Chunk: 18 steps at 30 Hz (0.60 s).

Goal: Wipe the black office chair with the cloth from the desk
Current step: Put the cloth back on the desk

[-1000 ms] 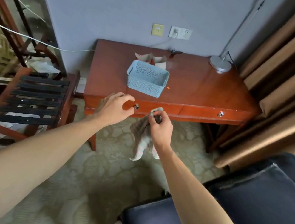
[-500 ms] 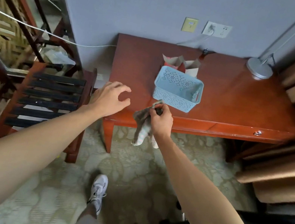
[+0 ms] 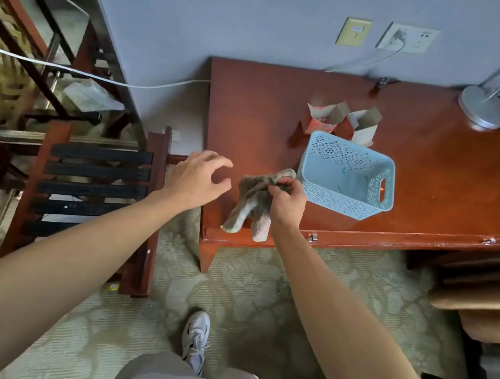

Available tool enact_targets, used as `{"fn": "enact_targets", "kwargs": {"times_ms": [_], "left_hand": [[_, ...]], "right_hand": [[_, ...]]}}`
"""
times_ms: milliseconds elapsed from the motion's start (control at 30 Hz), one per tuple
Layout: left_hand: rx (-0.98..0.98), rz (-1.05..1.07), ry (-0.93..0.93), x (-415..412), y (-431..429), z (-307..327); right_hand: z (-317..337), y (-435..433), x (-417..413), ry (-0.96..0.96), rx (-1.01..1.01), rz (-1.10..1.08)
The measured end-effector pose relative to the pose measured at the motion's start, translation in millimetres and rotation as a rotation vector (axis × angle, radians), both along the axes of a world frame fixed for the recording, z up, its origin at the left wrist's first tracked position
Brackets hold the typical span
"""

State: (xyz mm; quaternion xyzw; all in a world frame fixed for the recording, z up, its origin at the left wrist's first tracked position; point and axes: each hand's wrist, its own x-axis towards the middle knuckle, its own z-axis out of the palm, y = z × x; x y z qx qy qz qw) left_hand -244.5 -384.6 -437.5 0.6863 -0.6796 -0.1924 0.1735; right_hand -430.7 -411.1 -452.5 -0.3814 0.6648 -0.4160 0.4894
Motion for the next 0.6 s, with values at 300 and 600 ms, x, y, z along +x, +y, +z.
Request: {"fn": "enact_targets", "kwargs": {"times_ms": [300, 600], "left_hand": [[0.039, -0.023, 0.03, 19, -46, -23], [0.057, -0.03, 0.04, 28, -66, -40]], "right_hand": [[-29, -40, 30, 0.094, 0.071, 0.033], [-49, -52, 44, 0.365, 0.216, 0.168]]}}
